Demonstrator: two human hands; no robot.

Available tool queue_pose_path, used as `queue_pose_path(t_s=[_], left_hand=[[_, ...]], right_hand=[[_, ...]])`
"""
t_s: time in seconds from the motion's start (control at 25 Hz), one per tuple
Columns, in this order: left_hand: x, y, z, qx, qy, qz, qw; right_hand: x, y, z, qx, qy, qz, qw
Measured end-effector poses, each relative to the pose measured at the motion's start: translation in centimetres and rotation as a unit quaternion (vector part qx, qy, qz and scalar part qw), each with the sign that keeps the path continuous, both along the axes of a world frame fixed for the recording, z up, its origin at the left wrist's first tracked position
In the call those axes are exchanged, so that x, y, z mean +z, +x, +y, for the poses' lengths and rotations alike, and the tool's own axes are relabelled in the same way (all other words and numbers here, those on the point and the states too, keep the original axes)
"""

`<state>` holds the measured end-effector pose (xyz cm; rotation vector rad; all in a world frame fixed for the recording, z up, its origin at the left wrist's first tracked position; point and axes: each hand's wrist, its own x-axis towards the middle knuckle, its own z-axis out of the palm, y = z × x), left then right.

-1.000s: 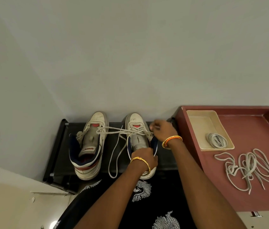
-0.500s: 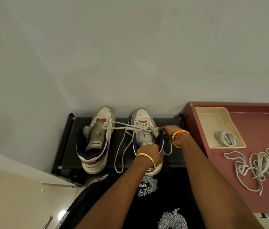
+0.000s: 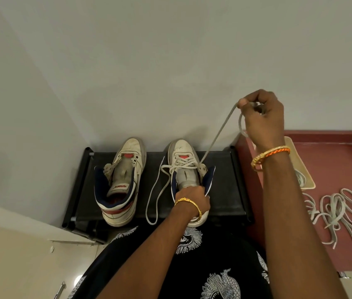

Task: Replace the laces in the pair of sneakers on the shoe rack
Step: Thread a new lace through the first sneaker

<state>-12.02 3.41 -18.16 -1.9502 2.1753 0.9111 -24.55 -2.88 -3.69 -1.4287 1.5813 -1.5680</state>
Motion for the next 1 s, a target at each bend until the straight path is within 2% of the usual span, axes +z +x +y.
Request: queue_pose_path(t_s=[0.08, 0.12, 0.16, 0.24, 0.32, 0.44, 0.52, 0.6, 0.76, 0.84, 0.92, 1.0], left_hand=[[0.1, 0.1, -0.1, -0.001, 0.008, 0.001, 1.0], [0.2, 0.2, -0.1, -0.001, 0.01, 0.0, 1.0], [0.2, 0.2, -0.1, -0.002, 0.011, -0.002, 1.0], [0.3, 0.2, 0.0, -0.002, 0.01, -0.003, 1.0], [0.3, 0.3, 0.0, 0.0, 0.011, 0.001, 1.0], [0.3, 0.5, 0.0, 0.003, 0.011, 0.013, 1.0], [0.3, 0.5, 0.0, 0.002, 0.01, 0.018, 1.0], [0.3, 0.5, -0.1, 0.0, 0.008, 0.018, 1.0], [0.2, 0.3, 0.0, 0.005, 0.0, 0.012, 1.0], [0.1, 0.2, 0.0, 0.01, -0.008, 0.006, 1.0], [0.0, 0.0, -0.1, 0.014, -0.013, 0.002, 1.0], [0.0, -0.1, -0.1, 0.013, -0.015, 0.001, 1.0]], right_hand=[[0.2, 0.8, -0.4, 0.047, 0.025, -0.122, 0.991], [-0.4, 1.3, -0.8, 0.065, 0.058, -0.155, 0.984], [-1.7, 1.7, -1.5, 0.075, 0.102, -0.153, 0.98], [-5.7, 2.1, -2.5, 0.091, 0.234, -0.027, 0.968], [-10.1, 2.3, -2.8, 0.132, 0.374, 0.085, 0.914], [-13.1, 1.9, -2.6, 0.18, 0.52, 0.01, 0.835], [-13.4, 1.3, -2.6, 0.185, 0.561, 0.016, 0.806], [-13.5, 0.7, -2.8, 0.186, 0.566, 0.044, 0.802], [-12.4, 0.2, -3.0, 0.208, 0.532, 0.058, 0.819], [-10.3, -0.6, -3.1, 0.226, 0.48, 0.032, 0.847], [-7.3, -1.9, -3.0, 0.233, 0.409, -0.032, 0.882], [-4.7, -2.8, -2.7, 0.251, 0.346, -0.064, 0.902]])
